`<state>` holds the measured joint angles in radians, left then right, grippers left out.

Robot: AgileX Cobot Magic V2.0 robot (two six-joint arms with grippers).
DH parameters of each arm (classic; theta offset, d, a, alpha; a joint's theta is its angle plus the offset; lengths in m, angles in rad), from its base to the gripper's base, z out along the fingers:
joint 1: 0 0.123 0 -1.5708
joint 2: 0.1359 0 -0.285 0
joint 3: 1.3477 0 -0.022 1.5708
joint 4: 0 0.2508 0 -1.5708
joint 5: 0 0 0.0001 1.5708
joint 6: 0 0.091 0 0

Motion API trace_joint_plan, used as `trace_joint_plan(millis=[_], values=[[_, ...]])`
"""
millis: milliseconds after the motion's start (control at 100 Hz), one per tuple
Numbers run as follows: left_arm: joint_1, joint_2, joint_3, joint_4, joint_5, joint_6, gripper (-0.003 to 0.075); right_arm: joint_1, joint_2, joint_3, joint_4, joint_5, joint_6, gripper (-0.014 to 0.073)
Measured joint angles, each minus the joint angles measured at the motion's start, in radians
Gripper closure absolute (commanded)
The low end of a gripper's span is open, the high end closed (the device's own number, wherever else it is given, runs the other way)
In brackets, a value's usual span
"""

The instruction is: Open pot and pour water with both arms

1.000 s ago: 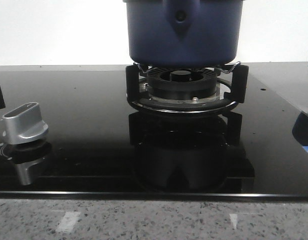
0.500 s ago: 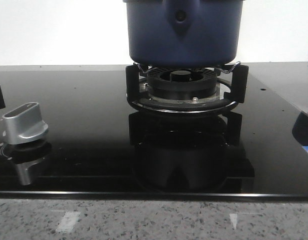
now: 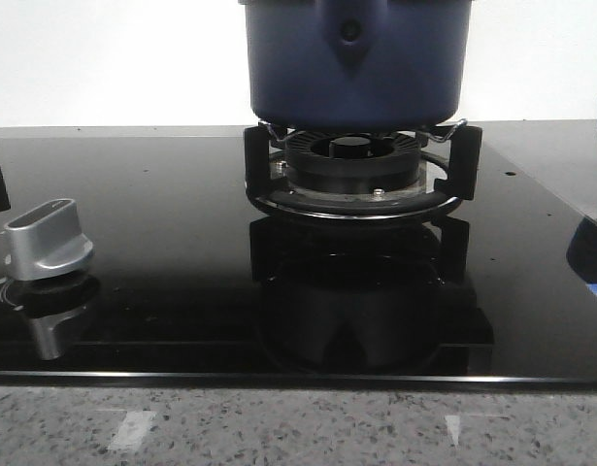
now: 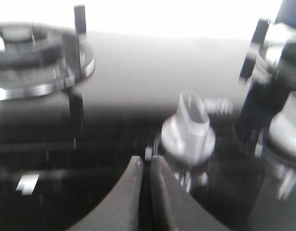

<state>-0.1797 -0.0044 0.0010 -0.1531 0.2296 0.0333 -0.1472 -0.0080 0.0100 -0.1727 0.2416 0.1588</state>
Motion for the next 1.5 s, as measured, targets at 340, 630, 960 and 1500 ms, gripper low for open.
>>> trace_joint_plan(millis=[340,630,960,1500], values=[[0.000,0.000,0.000,-0.353,-0.213,0.000,0.0740,0.000,0.000,0.000,0.104,-0.242,0.000,0.0668],[0.000,0.000,0.000,-0.464,-0.283,-0.001,0.0740,0.000,0.000,0.000,0.413,-0.325,0.000,0.0668],[0.000,0.002,-0.078,-0.387,-0.130,-0.001,0.0740,0.000,0.000,-0.149,0.489,-0.123,0.002,0.0668],[0.000,0.392,-0.452,-0.250,0.044,0.358,0.0416,0.000,0.186,-0.514,0.460,0.276,-0.238,0.0667]])
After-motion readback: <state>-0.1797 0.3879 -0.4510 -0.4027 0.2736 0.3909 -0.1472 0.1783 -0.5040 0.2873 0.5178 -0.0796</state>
